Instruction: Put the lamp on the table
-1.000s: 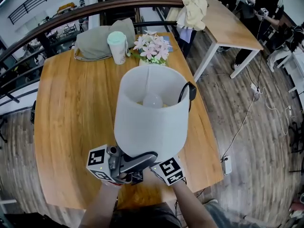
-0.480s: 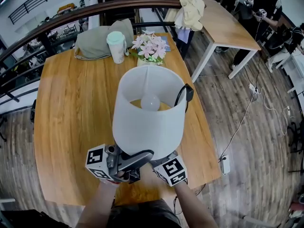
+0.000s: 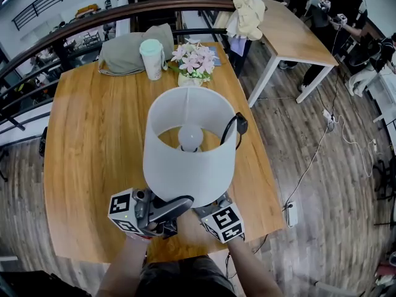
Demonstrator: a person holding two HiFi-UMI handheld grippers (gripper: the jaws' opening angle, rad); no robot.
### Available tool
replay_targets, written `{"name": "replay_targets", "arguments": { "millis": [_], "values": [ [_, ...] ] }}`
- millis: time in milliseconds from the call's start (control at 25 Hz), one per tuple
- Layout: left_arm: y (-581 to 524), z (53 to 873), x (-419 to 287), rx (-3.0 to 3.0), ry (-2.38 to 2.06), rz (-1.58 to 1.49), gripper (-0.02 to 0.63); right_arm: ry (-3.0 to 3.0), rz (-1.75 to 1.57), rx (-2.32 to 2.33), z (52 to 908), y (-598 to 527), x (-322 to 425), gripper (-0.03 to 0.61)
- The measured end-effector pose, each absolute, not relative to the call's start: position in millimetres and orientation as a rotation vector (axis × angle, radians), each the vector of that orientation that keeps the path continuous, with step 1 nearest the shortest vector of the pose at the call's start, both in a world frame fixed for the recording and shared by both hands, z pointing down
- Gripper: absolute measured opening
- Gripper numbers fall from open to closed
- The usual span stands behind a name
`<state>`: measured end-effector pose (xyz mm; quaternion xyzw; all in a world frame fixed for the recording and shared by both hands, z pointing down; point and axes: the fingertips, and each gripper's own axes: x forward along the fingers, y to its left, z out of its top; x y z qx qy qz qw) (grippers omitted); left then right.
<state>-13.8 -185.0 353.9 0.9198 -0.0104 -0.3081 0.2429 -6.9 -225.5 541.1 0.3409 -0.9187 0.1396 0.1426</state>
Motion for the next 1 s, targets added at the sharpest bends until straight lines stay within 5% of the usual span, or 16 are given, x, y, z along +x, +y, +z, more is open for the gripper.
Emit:
{"name": "replay_targets", "arguments": {
  "millis": [360,720,1000],
  "values": [
    [-170,360,-13,2.525,-0.047,-0.845,0.000,-2.641,0.394,0.983,541,-208,1,0.202],
    [-151,368,-13,2.535,-0.070,-0.838,0.000,-2.652,0.335,0.986,530,-187,3,0.008],
    [-134,376,-11,2.541,-0.070,-0.821,0.008,-2.651,0.324,0.939,529,-170,0,0.008]
  ]
}}
